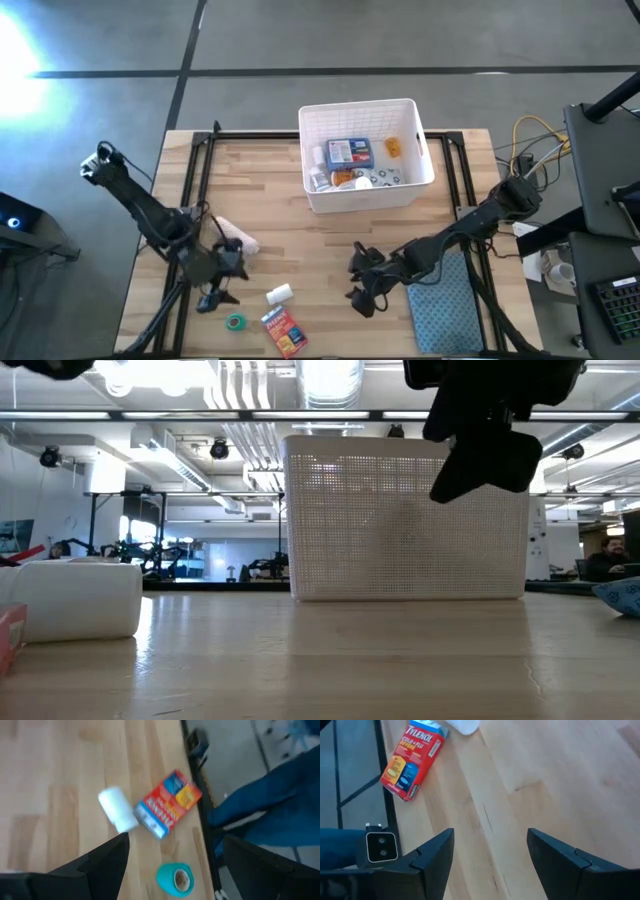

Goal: Pick & place medical supplies in basket/bin
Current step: Put the green bandage into the white bin

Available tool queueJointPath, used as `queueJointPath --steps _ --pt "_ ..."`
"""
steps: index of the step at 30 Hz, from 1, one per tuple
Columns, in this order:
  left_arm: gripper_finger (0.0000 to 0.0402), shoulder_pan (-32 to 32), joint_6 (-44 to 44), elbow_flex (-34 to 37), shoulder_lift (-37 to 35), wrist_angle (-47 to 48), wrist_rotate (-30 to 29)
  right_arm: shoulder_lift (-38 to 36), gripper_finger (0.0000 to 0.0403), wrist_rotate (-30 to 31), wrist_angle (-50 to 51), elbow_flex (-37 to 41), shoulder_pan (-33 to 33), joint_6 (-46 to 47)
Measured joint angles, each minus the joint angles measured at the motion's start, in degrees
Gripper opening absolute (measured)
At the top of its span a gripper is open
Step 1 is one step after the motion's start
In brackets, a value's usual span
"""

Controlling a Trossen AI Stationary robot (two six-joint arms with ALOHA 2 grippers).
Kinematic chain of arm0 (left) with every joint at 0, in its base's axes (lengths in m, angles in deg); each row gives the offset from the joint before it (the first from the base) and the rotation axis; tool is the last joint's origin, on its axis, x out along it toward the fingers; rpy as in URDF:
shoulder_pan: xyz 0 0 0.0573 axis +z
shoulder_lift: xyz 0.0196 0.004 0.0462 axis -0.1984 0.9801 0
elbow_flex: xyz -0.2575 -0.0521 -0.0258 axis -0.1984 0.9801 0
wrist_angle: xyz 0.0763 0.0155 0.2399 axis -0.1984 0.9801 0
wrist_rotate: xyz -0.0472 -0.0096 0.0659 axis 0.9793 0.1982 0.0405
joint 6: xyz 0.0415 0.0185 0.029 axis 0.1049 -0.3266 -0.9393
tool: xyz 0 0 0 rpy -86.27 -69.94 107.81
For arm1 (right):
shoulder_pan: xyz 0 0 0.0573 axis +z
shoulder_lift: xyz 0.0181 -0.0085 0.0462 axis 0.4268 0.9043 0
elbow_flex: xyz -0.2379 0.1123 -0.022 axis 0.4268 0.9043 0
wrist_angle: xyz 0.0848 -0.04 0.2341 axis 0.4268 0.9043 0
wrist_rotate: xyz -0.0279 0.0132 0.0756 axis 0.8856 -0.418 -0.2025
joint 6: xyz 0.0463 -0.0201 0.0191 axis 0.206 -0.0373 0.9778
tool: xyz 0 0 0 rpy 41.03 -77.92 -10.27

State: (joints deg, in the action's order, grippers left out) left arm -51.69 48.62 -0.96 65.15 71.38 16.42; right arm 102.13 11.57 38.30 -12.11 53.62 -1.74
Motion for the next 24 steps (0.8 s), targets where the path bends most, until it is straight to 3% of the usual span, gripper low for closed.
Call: queueJointPath --steps 8,14,24 --pt "0.0297 -7.08 5.72 -2.12 10.59 0.66 0.15 3.14 0.024 -2.07 -2.8 0.0 0.27 -3.01" --pt "0.0297 -12.26 6.26 -9.24 20.77 3.29 0.33 6.15 0.024 -2.09 -3.31 -1.16 0.9 0.09" --pt "0.0297 -16.11 10.49 -23.1 37.53 14.6 1.19 9.51 0.024 -2.5 -3.05 -3.15 2.46 -4.04"
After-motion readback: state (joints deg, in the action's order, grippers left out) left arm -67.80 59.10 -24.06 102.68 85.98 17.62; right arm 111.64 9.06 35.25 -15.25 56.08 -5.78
